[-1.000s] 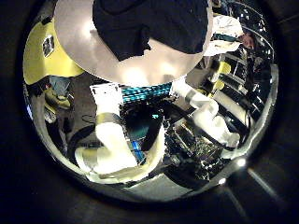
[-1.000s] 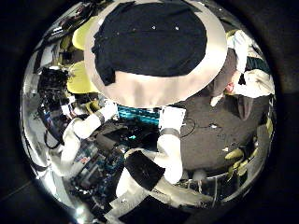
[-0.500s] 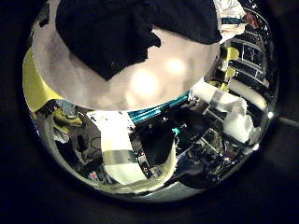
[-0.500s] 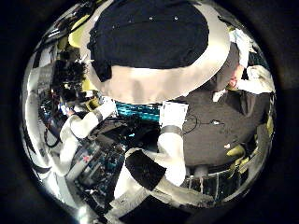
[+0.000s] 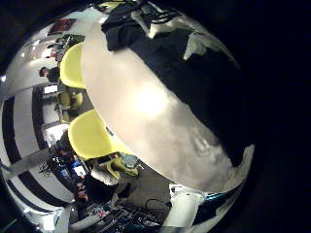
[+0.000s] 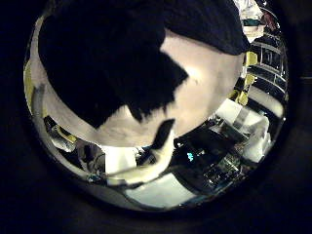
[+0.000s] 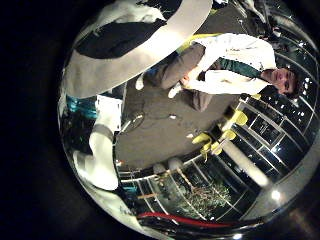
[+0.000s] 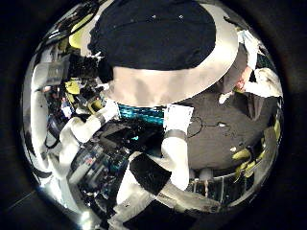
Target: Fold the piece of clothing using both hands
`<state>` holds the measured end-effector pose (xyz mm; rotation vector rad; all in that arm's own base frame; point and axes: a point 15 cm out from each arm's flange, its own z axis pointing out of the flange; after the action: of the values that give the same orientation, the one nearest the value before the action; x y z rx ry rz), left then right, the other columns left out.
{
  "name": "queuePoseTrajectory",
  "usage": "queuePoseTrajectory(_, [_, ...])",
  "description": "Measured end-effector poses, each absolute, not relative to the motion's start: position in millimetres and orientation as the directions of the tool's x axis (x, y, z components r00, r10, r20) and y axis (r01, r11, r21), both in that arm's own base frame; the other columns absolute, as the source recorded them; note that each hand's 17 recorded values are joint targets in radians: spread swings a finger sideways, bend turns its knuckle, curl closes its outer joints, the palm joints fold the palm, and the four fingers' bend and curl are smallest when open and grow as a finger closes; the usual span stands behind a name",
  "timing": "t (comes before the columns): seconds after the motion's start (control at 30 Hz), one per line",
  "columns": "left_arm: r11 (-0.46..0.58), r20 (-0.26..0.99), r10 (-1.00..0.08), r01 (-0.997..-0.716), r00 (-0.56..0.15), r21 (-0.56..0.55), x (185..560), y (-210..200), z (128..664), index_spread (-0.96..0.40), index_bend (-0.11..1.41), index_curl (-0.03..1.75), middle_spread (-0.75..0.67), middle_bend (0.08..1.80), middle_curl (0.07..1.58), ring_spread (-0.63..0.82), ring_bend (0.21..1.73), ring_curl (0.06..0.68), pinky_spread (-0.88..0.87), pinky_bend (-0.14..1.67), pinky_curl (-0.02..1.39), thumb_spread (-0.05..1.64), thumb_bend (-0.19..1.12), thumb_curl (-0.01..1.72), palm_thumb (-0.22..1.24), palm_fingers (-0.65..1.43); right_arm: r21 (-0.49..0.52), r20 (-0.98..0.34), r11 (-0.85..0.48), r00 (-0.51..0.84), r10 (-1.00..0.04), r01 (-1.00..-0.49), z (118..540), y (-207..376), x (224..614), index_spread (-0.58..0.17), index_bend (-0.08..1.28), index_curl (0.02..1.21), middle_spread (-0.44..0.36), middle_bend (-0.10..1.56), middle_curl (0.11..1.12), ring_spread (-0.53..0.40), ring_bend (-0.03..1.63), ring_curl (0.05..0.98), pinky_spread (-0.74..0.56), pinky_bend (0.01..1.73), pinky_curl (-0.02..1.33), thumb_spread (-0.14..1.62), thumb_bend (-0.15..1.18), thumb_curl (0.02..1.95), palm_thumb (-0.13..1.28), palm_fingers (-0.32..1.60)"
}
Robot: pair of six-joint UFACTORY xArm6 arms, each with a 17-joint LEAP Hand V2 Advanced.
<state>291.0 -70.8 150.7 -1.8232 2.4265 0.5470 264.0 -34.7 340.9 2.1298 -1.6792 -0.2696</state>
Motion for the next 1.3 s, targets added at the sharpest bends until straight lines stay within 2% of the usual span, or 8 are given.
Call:
queuePoseTrajectory(0.03, [0.24, -0.254, -0.92, -0.942, -0.298, 0.236, 294, -71, 153, -0.06, 0.31, 0.41, -0.08, 0.68, 0.51, 0.0, 0.75, 0.195, 0.14, 0.23, 0.25, 0.95, 0.06, 0.33, 0.24, 0.76, 0.435, 0.101, -0.188, 0.255, -0.962, -0.881, 340, -35, 264, -0.305, 0.16, 0.28, 0.037, 0.27, 0.36, 0.121, 0.66, 0.227, 0.41, 0.72, 0.18, 1.09, -0.02, 0.28, 0.28, 0.2])
queuePoseTrajectory(0.1, [0.244, -0.26, -0.918, -0.943, -0.299, 0.225, 297, -70, 158, -0.15, 0.36, 0.44, -0.18, 0.76, 0.54, -0.16, 0.81, 0.214, 0.0, 0.24, 0.24, 1.05, 0.11, 0.35, 0.36, 0.89, 0.438, 0.099, -0.189, 0.257, -0.961, -0.879, 340, -35, 265, -0.305, 0.16, 0.28, 0.033, 0.27, 0.36, 0.121, 0.66, 0.227, 0.41, 0.72, 0.18, 1.09, -0.02, 0.28, 0.28, 0.2])
queuePoseTrajectory(0.13, [0.25, -0.264, -0.916, -0.944, -0.303, 0.217, 298, -71, 161, -0.2, 0.41, 0.47, -0.24, 0.79, 0.56, -0.24, 0.87, 0.235, -0.11, 0.31, 0.26, 1.1, 0.15, 0.36, 0.43, 1.12, 0.437, 0.1, -0.189, 0.257, -0.961, -0.879, 340, -35, 266, -0.306, 0.16, 0.28, 0.032, 0.27, 0.36, 0.121, 0.65, 0.227, 0.41, 0.72, 0.18, 1.09, -0.02, 0.28, 0.28, 0.2])
queuePoseTrajectory(0.23, [0.269, -0.28, -0.906, -0.943, -0.317, 0.196, 305, -68, 171, -0.33, 0.49, 0.54, -0.34, 0.87, 0.63, -0.39, 0.97, 0.309, -0.34, 0.47, 0.33, 1.21, 0.15, 0.36, 0.46, 1.23, 0.434, 0.101, -0.19, 0.257, -0.961, -0.881, 339, -35, 269, -0.314, 0.16, 0.28, 0.024, 0.28, 0.36, 0.101, 0.67, 0.228, 0.41, 0.7, 0.18, 1.09, -0.02, 0.28, 0.28, 0.22])
queuePoseTrajectory(0.4, [0.29, -0.286, -0.892, -0.929, -0.35, 0.231, 308, -64, 183, -0.45, 0.58, 0.62, -0.42, 0.95, 0.68, -0.47, 1.06, 0.375, -0.53, 0.66, 0.42, 1.37, 0.15, 0.35, 0.45, 1.19, 0.435, 0.103, -0.191, 0.259, -0.96, -0.88, 339, -35, 270, -0.318, 0.15, 0.28, -0.017, 0.33, 0.38, 0.017, 0.75, 0.245, 0.32, 0.68, 0.16, 1.09, -0.02, 0.29, 0.29, 0.34])
queuePoseTrajectory(0.53, [0.296, -0.259, -0.905, -0.936, -0.338, 0.188, 319, -72, 200, -0.53, 0.62, 0.7, -0.45, 1.01, 0.73, -0.48, 1.16, 0.433, -0.61, 0.77, 0.48, 1.45, 0.15, 0.35, 0.45, 1.13, 0.425, 0.101, -0.197, 0.262, -0.96, -0.883, 336, -35, 273, -0.303, 0.13, 0.25, -0.099, 0.41, 0.41, -0.154, 0.94, 0.304, 0.05, 0.87, 0.18, 1.11, 0.0, 0.3, 0.37, 0.61])
queuePoseTrajectory(0.73, [0.298, -0.245, -0.916, -0.947, -0.318, 0.116, 346, -84, 256, -0.59, 0.64, 0.8, -0.48, 1.05, 0.77, -0.48, 1.22, 0.474, -0.65, 0.85, 0.55, 1.48, 0.14, 0.36, 0.45, 1.07, 0.368, 0.109, -0.221, 0.279, -0.954, -0.903, 330, -32, 290, -0.305, 0.19, 0.28, -0.164, 0.47, 0.46, -0.247, 1.01, 0.365, -0.14, 0.95, 0.22, 1.11, -0.01, 0.31, 0.45, 0.54])
queuePoseTrajectory(1.3, [0.286, -0.247, -0.925, -0.957, -0.29, 0.054, 390, -92, 359, -0.66, 0.56, 1.01, -0.49, 1.07, 0.84, -0.46, 1.25, 0.507, -0.69, 0.84, 0.64, 1.51, 0.11, 0.39, 0.46, 1.02, 0.368, 0.09, -0.26, 0.313, -0.946, -0.892, 252, 0, 286, -0.232, 0.21, 0.39, -0.109, 0.45, 0.5, -0.245, 0.98, 0.406, -0.11, 0.89, 0.16, 1.05, -0.03, 0.31, 0.38, 0.3])
